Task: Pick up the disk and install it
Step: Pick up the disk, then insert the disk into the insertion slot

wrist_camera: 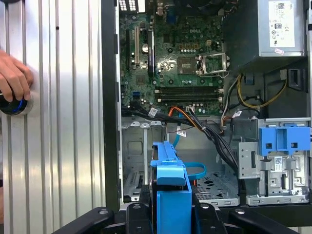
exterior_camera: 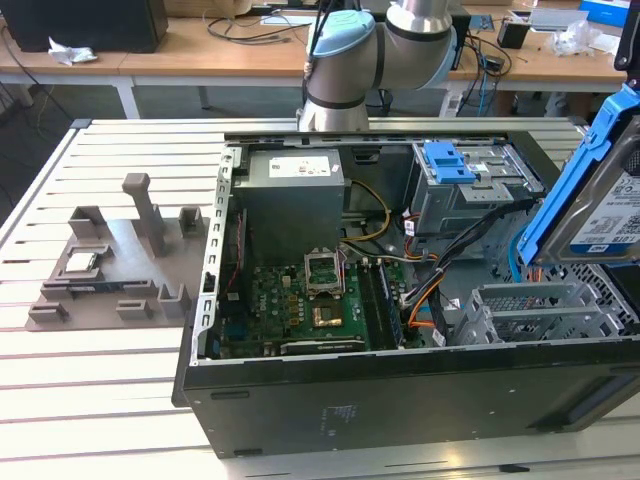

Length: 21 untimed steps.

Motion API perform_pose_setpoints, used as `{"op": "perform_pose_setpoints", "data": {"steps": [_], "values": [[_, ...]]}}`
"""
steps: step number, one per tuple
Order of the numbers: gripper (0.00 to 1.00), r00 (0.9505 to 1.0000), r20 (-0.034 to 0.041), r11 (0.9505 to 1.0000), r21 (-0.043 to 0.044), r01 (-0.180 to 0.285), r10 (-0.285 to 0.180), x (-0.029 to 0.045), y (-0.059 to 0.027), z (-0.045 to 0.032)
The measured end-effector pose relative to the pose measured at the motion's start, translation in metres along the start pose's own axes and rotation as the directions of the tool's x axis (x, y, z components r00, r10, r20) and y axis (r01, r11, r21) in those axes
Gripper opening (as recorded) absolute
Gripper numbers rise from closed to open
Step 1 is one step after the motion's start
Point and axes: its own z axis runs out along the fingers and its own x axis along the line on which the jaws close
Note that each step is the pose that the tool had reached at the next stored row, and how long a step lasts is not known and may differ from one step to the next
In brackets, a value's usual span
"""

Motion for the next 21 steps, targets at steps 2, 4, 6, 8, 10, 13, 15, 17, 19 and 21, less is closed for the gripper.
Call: {"op": "perform_pose_setpoints", "data": {"steps": [2,4,6,8,10,13,15,17,19,21], "values": [[0.36,1.0,0.0,1.0,0.0,0.0,0.0,0.0001,0.0001,0.0025],[0.36,1.0,-0.0001,1.0,0.0,0.0,0.0,0.0,0.0001,0.0047],[0.36,1.0,0.0001,1.0,0.0,0.0,0.0,0.0001,0.0001,0.0064],[0.36,1.0,-0.0001,1.0,0.0,0.0,0.0,0.0001,0.0001,0.0069],[0.36,1.0,0.0,1.0,0.0,0.0,0.0,0.0001,0.0001,0.007],[0.36,1.0,0.0,1.0,0.0,0.0,0.0,0.0001,0.0001,0.007],[0.36,1.0,0.0,1.0,0.0,0.0,0.0,0.0001,0.0001,0.0071],[0.36,1.0,0.0,1.0,0.0001,0.0,0.0,0.0001,0.0001,0.0071],[0.36,1.0,0.0,1.0,0.0,0.0,0.0,0.0001,0.0001,0.0071],[0.36,1.0,0.0007,1.0,0.0,0.0,0.0,0.0,0.0001,0.0073]]}}
